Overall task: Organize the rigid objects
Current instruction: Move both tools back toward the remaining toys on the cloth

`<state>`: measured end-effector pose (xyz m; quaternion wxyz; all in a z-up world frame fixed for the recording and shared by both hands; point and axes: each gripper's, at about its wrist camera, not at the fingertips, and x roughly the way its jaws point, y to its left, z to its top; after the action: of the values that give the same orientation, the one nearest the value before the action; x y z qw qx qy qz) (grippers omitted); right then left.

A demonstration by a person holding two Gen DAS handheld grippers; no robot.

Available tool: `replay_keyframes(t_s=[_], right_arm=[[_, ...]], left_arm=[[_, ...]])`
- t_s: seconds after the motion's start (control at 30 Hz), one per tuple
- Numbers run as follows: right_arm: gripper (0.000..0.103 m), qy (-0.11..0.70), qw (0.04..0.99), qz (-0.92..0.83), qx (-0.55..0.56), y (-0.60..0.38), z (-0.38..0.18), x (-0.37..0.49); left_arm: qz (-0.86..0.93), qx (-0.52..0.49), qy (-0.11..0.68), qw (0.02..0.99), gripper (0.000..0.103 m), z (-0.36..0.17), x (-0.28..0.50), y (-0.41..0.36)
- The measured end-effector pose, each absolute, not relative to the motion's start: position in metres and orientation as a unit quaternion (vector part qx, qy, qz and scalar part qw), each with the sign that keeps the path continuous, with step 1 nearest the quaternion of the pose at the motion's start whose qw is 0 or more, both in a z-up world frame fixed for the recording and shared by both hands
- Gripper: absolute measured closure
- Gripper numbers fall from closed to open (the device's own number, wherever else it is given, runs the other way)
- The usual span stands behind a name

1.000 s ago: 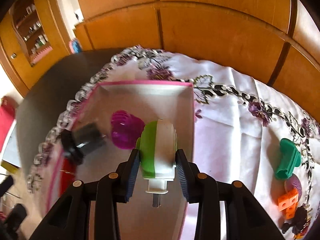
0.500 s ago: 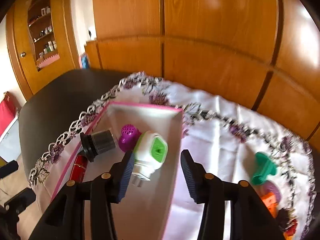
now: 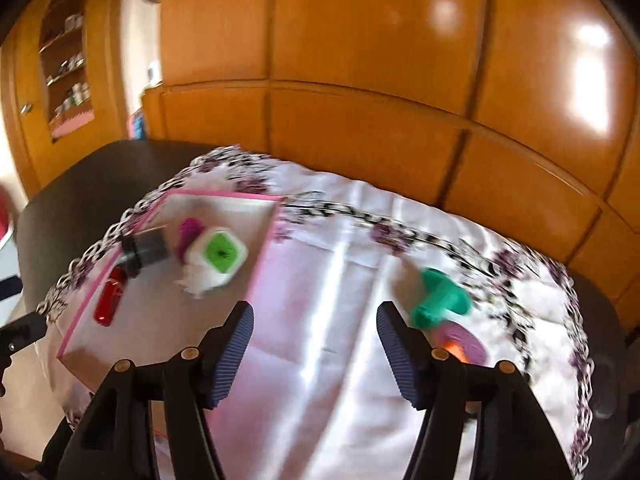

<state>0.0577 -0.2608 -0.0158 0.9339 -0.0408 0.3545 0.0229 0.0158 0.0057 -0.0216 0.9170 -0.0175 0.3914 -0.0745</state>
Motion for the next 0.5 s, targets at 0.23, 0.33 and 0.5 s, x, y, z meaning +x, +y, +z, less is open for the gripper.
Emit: replay_keyframes(t_s=[0.23, 0.33, 0.5], right_arm=[[0.039, 0.326, 0.940, -0.098, 0.030, -0.370, 0.007, 0.048], [0.039, 0.324, 0.930, -0.153, 0.080, -0.425, 0.004, 0.043], [0.038, 0.330, 0.897, -0.206, 0.209, -0.492, -0.021, 0.025]], left_arm=[[-0.118, -0.011, 0.401, 0.909, 0.004, -0.021, 0.020, -0.021], [-0.151, -0.004, 0.401, 0.903, 0.002, -0.017, 0.022, -0.038], [-0.208, 0.002, 0.404, 0.891, 0.000, -0.009, 0.031, -0.076]])
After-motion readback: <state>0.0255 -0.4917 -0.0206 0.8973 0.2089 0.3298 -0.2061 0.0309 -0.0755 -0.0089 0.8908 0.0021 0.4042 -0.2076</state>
